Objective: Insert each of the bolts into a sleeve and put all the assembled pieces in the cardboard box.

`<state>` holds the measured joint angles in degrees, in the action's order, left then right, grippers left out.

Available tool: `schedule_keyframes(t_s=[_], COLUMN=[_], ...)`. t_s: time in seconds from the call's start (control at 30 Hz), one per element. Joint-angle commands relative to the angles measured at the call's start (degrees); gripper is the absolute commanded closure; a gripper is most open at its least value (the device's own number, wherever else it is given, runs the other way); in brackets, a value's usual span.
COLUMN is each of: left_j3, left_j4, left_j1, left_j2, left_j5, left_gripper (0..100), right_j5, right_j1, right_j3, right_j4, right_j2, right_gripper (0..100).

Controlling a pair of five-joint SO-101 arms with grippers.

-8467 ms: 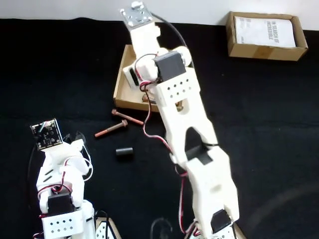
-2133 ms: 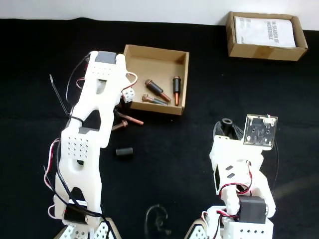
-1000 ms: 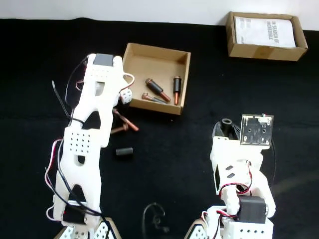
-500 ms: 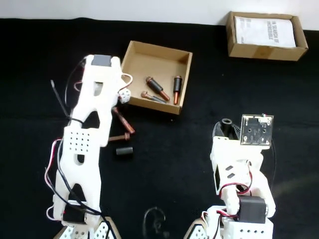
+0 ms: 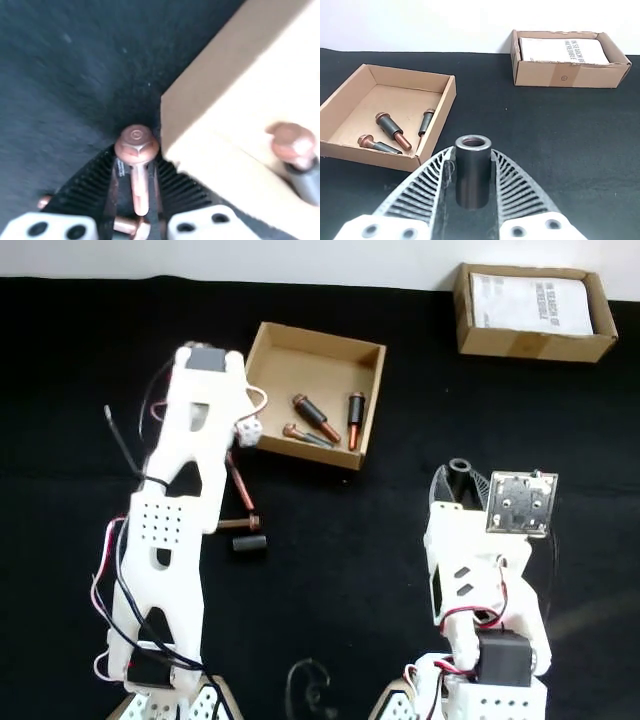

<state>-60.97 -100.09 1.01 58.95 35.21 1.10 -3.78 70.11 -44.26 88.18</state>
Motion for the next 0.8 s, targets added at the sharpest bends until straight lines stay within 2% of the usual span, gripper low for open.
schedule_keyframes(t_s=[0.0,0.13,0.27,0.57,0.77], left_j3=[-5.2,-8.4,-9.3,-9.3,-9.3], left_j4=[-0.4,-0.4,-0.4,-0.4,-0.4], left_j1=[-2.3,-4.7,-6.9,-10.9,-16.7], left_j2=[-10.3,-17.6,-24.2,-33.8,-43.6], left_j5=[-7.3,-14.3,-17.7,-19.3,-19.3], left_gripper=[99,99,99,99,99], right_j5=[0.1,-0.1,-5.3,-8.2,-10.0], right_j1=[0.3,0.1,-2.0,-10.5,-17.7], right_j3=[2.3,5.9,9.0,13.1,16.4], right_j4=[5.8,13.4,20.8,32.2,33.5], right_j2=[0.8,0.8,0.8,0.8,0.8], right_gripper=[99.1,99.1,99.1,99.1,99.1])
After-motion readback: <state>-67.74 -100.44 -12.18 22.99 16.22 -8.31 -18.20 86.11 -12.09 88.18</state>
